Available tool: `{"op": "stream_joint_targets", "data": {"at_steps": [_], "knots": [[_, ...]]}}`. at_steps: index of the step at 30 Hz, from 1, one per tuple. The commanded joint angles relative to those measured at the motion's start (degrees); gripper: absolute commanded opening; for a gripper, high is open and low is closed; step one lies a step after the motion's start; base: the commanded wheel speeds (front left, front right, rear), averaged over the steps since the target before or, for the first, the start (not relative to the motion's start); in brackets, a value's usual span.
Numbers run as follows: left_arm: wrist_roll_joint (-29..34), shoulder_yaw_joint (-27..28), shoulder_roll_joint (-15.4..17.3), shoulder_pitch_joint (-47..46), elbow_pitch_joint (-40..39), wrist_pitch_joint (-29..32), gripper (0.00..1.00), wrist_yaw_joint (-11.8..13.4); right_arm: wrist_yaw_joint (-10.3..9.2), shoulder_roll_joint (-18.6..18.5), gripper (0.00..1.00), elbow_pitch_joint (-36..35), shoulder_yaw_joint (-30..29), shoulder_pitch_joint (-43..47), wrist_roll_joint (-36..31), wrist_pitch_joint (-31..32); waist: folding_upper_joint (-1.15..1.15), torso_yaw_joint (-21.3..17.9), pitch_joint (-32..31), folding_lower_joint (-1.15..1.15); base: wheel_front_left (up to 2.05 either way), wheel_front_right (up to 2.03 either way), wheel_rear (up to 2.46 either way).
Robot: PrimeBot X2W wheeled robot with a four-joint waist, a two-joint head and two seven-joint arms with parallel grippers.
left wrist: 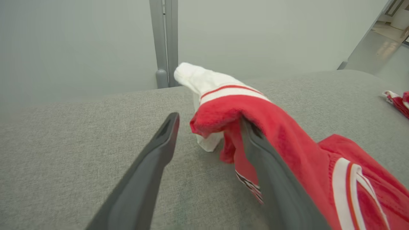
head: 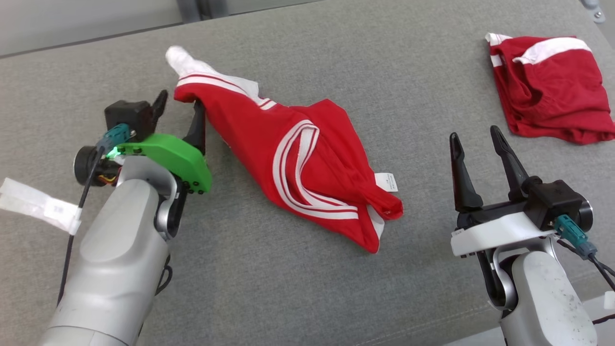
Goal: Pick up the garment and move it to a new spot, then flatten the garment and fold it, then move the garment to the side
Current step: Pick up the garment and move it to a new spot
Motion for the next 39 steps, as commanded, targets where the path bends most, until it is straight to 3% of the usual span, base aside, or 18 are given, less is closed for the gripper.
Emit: {"op": "stream_joint_targets", "data": {"at_steps": [1, 8, 16, 29, 39], "knots": [[0.47, 0.12, 0.3, -1.31, 1.54, -1.02, 1.0, -0.12, -0.06, -0.02, 1.0, 0.19, -0.17, -0.49, -0.04, -0.19, 0.0, -1.0, 0.88, 0.0, 0.0, 0.0, 0.0], [0.03, 0.23, -0.18, -1.95, 7.56, -4.44, 1.0, -2.71, -0.06, -0.03, 1.0, 0.56, -0.79, 0.42, -1.03, -0.19, 0.0, 0.53, -1.12, 0.0, 0.0, 0.0, 0.0], [0.76, 0.31, 0.13, 2.3, 5.46, -5.68, 1.0, -4.44, -0.06, -0.04, 1.0, 0.99, -1.14, 2.24, -1.88, -0.2, 0.0, 3.78, -5.41, 0.0, 0.0, 0.0, 0.0], [3.1, 9.59, -1.18, 24.46, -17.48, -5.7, 1.0, -1.56, -0.06, -0.05, 1.0, 2.19, -1.21, 6.97, -2.74, -0.19, 0.0, 7.64, -13.46, 0.0, 0.0, 0.0, 0.0], [6.7, 14.91, -3.19, 39.29, -29.18, -5.71, 1.0, 0.59, -0.06, -0.05, 1.0, 1.73, -0.43, 10.53, -1.5, -0.19, 0.0, 8.65, -15.53, 0.0, 0.0, 0.0, 0.0]]}}
